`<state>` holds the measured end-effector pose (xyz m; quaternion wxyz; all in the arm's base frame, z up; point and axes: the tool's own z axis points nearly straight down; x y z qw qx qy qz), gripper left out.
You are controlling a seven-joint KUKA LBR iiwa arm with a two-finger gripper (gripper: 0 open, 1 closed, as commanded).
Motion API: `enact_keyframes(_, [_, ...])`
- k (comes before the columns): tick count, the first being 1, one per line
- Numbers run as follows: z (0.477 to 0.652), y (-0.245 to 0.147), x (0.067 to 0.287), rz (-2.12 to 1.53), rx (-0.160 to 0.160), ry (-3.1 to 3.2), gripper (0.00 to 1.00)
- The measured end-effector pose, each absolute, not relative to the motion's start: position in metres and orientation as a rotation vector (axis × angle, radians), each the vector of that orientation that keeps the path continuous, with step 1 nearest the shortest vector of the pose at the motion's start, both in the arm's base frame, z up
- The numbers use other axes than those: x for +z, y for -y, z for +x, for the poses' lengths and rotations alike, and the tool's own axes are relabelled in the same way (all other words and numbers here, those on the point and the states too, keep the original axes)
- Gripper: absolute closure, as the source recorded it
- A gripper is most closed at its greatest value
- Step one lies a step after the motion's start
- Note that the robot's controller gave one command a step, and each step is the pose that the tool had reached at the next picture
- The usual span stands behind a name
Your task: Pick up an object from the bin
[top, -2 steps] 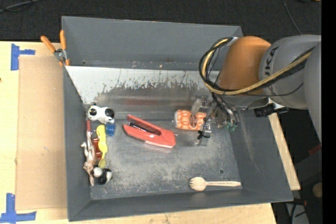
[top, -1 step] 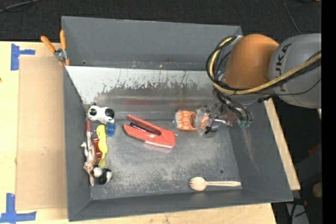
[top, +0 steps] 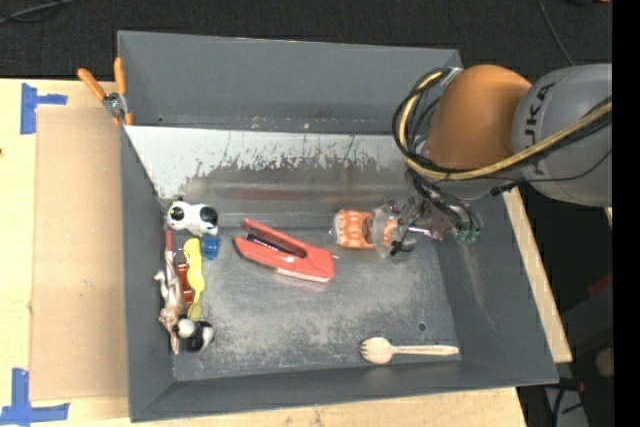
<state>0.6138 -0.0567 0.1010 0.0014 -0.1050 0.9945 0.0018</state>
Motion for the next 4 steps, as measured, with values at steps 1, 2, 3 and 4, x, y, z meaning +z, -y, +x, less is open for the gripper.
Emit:
enact_keyframes(1, [0.608,0.047,0.136,-0.308,0.008,-3.125,1.0])
enact_keyframes(2, [0.608,0.043,0.16,-0.312,0.006,-3.12,1.0])
enact_keyframes(3, [0.604,0.031,0.227,-0.209,0.01,-3.134,1.0])
enact_keyframes(4, [0.598,0.026,0.186,-0.259,0.008,-3.125,1.0])
